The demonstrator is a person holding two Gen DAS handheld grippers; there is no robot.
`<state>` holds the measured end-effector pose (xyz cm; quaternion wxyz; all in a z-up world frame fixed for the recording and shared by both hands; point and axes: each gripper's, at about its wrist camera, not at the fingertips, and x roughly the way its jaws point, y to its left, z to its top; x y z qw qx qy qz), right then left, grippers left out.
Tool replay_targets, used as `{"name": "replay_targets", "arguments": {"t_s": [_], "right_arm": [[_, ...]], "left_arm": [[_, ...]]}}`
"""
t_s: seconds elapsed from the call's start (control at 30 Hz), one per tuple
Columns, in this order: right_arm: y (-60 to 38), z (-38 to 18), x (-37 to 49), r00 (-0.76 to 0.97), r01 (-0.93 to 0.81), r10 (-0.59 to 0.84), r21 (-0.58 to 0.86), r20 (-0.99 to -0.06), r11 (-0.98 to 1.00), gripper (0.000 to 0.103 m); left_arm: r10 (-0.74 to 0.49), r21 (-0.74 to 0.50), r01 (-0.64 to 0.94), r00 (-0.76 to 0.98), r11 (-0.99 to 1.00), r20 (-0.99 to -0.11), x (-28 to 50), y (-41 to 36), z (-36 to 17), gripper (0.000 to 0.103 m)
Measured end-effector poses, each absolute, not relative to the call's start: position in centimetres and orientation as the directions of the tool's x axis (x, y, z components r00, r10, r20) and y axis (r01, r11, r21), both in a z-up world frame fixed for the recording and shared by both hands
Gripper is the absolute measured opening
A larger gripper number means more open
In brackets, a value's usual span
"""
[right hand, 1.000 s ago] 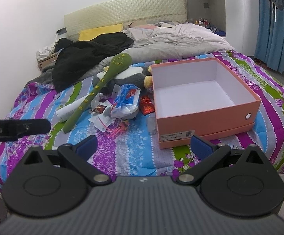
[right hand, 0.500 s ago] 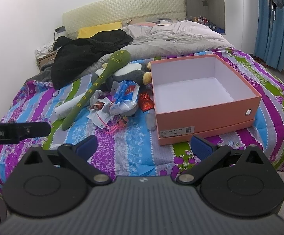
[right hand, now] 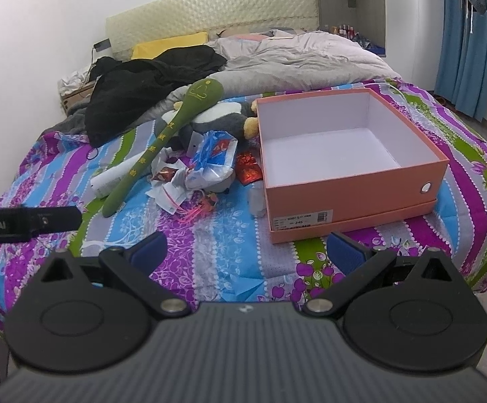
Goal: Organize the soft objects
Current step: 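Move both grippers toward the pile of items beside the orange box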
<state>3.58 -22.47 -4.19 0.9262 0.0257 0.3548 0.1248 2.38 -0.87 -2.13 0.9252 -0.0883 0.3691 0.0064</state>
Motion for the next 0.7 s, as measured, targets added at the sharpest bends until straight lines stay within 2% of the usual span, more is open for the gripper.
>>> {"name": "replay_targets", "arguments": {"t_s": [0.7], "right_arm": [[-22.0,-5.3,4.5,0.704,-0.212,0.267,0.164,-0.658,0.964,0.103]], "left_arm": [[-0.067,-0.188,-0.097,0.704,0.977,-0.707,3.7,0.6,-4.0,0.103]]}}
